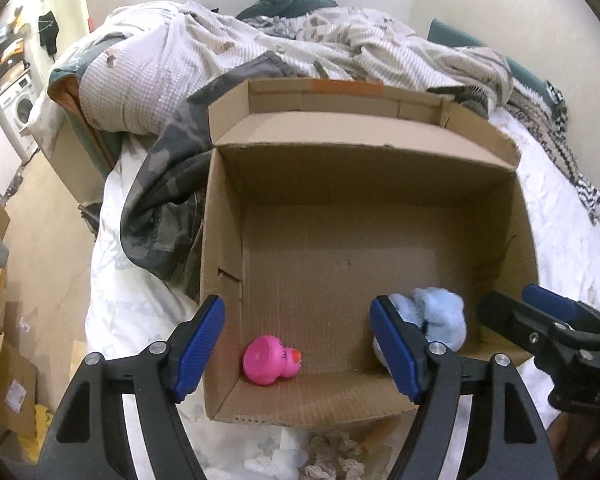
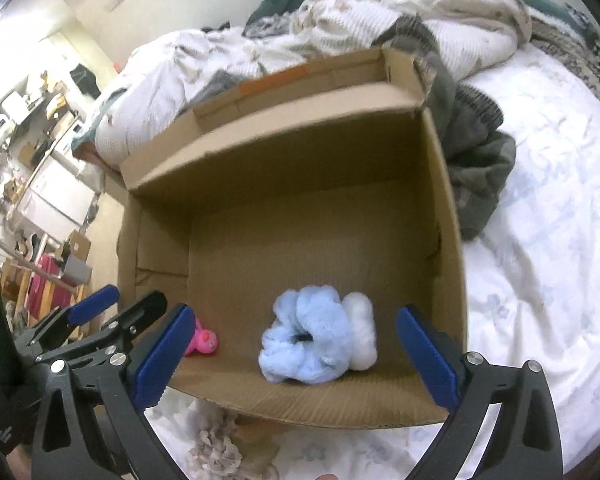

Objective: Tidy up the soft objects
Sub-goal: 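Move the left tool down to the white sock and close on it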

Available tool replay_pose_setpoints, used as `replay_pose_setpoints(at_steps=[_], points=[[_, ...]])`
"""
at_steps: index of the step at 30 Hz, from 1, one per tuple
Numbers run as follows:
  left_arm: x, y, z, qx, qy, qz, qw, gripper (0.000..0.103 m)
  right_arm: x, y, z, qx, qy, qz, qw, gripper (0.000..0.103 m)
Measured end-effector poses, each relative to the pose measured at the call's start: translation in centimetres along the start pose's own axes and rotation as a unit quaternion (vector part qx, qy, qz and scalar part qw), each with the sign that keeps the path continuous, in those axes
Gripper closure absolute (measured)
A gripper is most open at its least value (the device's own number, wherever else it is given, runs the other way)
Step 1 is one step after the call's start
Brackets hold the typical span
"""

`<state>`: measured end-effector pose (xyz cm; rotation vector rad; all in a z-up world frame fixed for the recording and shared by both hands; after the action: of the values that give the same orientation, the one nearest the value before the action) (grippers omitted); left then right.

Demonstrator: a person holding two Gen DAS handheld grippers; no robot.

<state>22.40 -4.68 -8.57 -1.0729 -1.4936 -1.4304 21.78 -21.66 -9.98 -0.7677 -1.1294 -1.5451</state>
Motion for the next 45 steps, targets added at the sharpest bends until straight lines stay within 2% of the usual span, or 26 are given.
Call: replay_pose_setpoints(at_steps=[3,6,9,11,17,25,31,38,45], points=[[0.8,-0.3,0.4,0.012,-0.010,0.000,0.9999,0.030,0.7,-0.3,0.0,-0.004,0.008,-0.009,1.000,0.000],[1.6,-0.7,1.1,0.020,-0.004,0.008,0.9998,0.030,1.3,-0.9,0.0,-0.007,0.011,-0.007,1.000,0.000],[2.3,-1.2,2.0,0.029,0.021,-0.001,0.9994,0.030,1.9,-1.6,0.2,-0.001,-0.004,-0.014,1.000,0.000],[2.5,-1.8,2.3,0.031,0.023,0.006,0.9992,0.030,2.4,-2.1,0.3,0.004,-0.017,-0.018,1.000,0.000],[3.7,-3.8,3.1,0.038,0.013,0.007,0.9992,0.030,2.3,-4.3,-0.2,-0.006,-0.044,0.013,0.999,0.000],[4.8,-6.3,4.3,0.054,0.009,0.008,0.9985,0.030,2.7,-6.8,-1.1,-0.029,-0.068,0.027,0.997,0.000],[5.0,-7.6,5.0,0.067,0.009,0.012,0.9977,0.030,2.7,-8.3,-0.7,-0.018,-0.049,0.037,0.998,0.000],[4.8,-8.7,5.5,0.069,0.021,0.020,0.9972,0.030,2.2,-9.9,-0.4,-0.025,-0.056,0.052,0.997,0.000],[3.4,-10.3,7.3,0.100,0.037,0.053,0.9929,0.030,2.1,-10.5,-0.8,-0.026,-0.043,0.060,0.997,0.000]])
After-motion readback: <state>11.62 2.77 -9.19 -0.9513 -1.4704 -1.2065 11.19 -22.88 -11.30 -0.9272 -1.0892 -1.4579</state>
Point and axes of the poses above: each gripper's, at about its wrist camera, not at the fingertips, and x roughly against the way its jaws point, z to its left, y to its top, the point moved 6 cm from there along -x, roughly the way its jaws point, and after that the axes turned 14 degrees about z, right-handed, at the moved point
